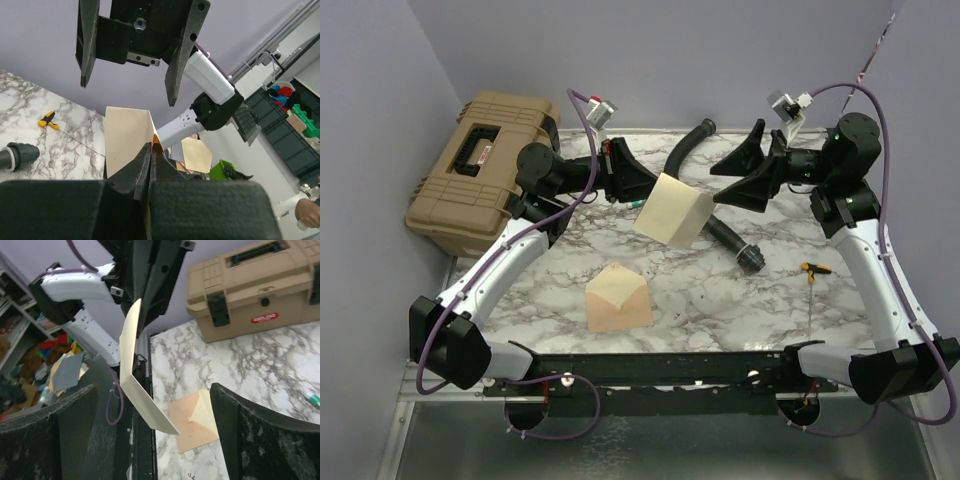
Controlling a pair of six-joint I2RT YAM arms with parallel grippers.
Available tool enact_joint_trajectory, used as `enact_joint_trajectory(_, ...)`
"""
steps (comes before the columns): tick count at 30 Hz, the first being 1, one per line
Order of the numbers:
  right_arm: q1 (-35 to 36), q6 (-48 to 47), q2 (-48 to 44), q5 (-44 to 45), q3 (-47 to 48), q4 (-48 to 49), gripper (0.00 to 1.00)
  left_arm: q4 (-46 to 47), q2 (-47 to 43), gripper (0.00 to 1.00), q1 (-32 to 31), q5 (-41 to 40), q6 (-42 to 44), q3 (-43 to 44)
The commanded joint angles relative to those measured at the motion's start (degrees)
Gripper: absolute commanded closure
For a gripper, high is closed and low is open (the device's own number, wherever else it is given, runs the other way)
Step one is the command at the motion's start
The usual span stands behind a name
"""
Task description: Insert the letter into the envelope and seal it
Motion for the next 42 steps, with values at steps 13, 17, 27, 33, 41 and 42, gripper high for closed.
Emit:
enact_joint_trajectory(13, 6.6, 2.9, -1.9, -14.8, -4.5, 8.0, 0.5, 0.9, -0.9, 1.0, -0.9, 1.8, -0.9, 3.3)
enact_joint_trajectory(17, 6.7, 3.4, -1.3, -14.0, -3.9, 7.7, 0.76, 0.9, -0.9, 1.0, -0.9, 1.5, -0.6, 3.5)
enact_joint_trajectory(27, 6.7, -5.0, -0.8, -4.9, -0.8, -4.9, 1.0, -6.6, -1.9, 0.56, 2.2, 8.0, 8.6, 1.1)
enact_joint_trajectory(33, 6.7, -13.6, -0.5, 18.3, 1.7, -20.1, 1.0, -46.7, -3.8, 0.28, 9.1, -5.3, 40.2, 4.8)
enact_joint_trajectory(41, 6.6, -11.6, 0.3, 39.8, 1.2, -23.9, 1.0, -63.7, -3.8, 0.18, 9.4, -54.8, 49.8, 10.1)
enact_joint_trajectory(42, 6.6, -12.0, 0.8, 39.0, 1.3, -24.8, 1.0, -64.1, -3.9, 0.18, 9.3, -56.2, 50.4, 10.6)
